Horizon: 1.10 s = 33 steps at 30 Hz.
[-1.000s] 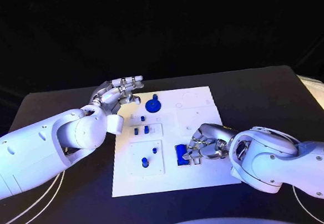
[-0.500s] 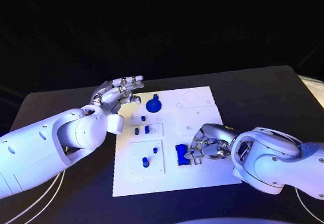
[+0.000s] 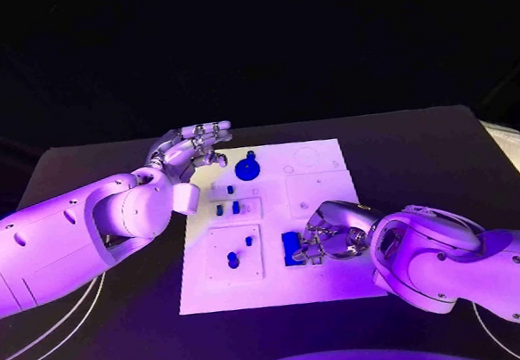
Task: Assemble the parts on the task board
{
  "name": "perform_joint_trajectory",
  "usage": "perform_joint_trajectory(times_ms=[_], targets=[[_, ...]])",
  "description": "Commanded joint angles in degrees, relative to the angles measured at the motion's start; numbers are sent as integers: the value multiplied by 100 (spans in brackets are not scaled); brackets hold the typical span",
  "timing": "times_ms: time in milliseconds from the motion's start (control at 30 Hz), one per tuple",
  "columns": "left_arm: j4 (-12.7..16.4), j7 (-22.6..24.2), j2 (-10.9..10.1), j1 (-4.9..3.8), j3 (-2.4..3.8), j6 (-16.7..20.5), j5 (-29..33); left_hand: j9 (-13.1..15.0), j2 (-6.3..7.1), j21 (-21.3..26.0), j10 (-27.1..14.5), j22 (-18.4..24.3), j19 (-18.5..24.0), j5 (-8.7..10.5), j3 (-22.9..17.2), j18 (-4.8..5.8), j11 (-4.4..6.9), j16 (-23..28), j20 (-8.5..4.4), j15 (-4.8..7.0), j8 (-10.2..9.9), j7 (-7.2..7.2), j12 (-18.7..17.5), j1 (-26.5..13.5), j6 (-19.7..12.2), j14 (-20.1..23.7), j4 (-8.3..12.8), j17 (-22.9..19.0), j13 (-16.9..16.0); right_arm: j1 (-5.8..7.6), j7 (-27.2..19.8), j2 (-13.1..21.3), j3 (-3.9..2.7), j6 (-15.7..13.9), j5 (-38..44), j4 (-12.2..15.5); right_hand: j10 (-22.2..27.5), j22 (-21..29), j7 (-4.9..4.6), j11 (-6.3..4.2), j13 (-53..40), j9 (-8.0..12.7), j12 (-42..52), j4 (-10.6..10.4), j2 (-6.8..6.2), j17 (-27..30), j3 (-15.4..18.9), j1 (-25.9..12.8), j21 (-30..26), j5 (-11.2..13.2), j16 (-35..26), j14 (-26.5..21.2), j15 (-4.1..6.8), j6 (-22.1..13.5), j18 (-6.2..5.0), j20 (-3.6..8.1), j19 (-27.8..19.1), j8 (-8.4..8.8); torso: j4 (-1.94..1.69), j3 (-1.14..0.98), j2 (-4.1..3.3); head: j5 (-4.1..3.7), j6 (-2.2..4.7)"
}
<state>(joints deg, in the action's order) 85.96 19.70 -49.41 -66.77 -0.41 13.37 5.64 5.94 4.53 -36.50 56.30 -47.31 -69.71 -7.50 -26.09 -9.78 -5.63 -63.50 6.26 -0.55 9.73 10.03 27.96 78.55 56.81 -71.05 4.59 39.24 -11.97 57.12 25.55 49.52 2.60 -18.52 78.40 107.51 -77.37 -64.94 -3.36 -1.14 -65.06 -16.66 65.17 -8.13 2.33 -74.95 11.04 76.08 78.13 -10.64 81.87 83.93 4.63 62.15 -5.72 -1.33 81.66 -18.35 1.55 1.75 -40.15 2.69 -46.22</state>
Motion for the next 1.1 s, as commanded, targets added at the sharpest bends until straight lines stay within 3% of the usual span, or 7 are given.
perform_joint_trajectory(times_ms=[33, 567, 833, 967, 1100], targets=[[8, 16, 1, 1, 2, -125, -37, -10, -10, 39, -49, 9, 40, -10, 0, -68, 3, 20, 2, -13, 28, 1, 30, 47, -59, 43, 42, -17, 10, -10, -64, -20, 5, 290, 119, -4, -57, -19, 11, 1, -19, -6, 39, 30, 0, -83, 1, 39, 26, 33, 22, 369, 37, 29, 109, 27, 34, -13, -2, 1, 3, 9, -1], [15, 21, -17, 1, 2, -119, -51, -10, -10, 39, -49, 9, 40, -10, 0, -68, 3, 20, 2, -13, 28, 1, 30, 47, -59, 43, 42, -17, 10, -10, 199, -33, 4, 85, 224, -46, -101, -23, 26, -10, -97, -28, 105, 24, 86, -97, -31, 40, 27, 27, 29, 371, 45, 50, 109, 33, 36, -34, 4, 0, -1, 28, -11], [16, 25, -19, 1, 2, -115, -51, -10, -10, 39, -49, 9, 40, -10, 0, -68, 3, 20, 2, -13, 28, 1, 30, 47, -59, 43, 42, -17, 10, -10, 260, -21, 3, -72, 237, -61, -145, -20, 41, -23, -173, -64, 153, -131, 254, -107, -33, -134, 25, -229, 33, 372, 59, 49, 108, 48, 37, -53, 1, -3, 3, 22, -10], [15, 26, -20, 1, 2, -116, -51, -10, -10, 39, -49, 9, 40, -10, 0, -68, 3, 20, 2, -13, 28, 1, 30, 47, -59, 43, 42, -17, 10, -10, 200, 6, 3, -71, 210, -47, -137, -24, 39, -23, -166, -70, 138, -129, 202, -108, -3, -144, 27, -242, 33, 371, 59, 35, 109, 49, 39, -52, -2, -3, 1, 18, -11], [12, 26, -22, 1, 2, -114, -51, -10, -10, 39, -49, 9, 40, -10, 0, -68, 3, 20, 2, -13, 28, 1, 30, 47, -59, 43, 42, -17, 10, -10, 10, 82, 3, -94, 95, -7, -88, 5, 20, -8, -109, -79, 57, -121, 69, -94, 74, -168, 10, -268, 22, 367, 50, -6, 105, 45, 27, -40, 7, -7, 3, 22, -6]])
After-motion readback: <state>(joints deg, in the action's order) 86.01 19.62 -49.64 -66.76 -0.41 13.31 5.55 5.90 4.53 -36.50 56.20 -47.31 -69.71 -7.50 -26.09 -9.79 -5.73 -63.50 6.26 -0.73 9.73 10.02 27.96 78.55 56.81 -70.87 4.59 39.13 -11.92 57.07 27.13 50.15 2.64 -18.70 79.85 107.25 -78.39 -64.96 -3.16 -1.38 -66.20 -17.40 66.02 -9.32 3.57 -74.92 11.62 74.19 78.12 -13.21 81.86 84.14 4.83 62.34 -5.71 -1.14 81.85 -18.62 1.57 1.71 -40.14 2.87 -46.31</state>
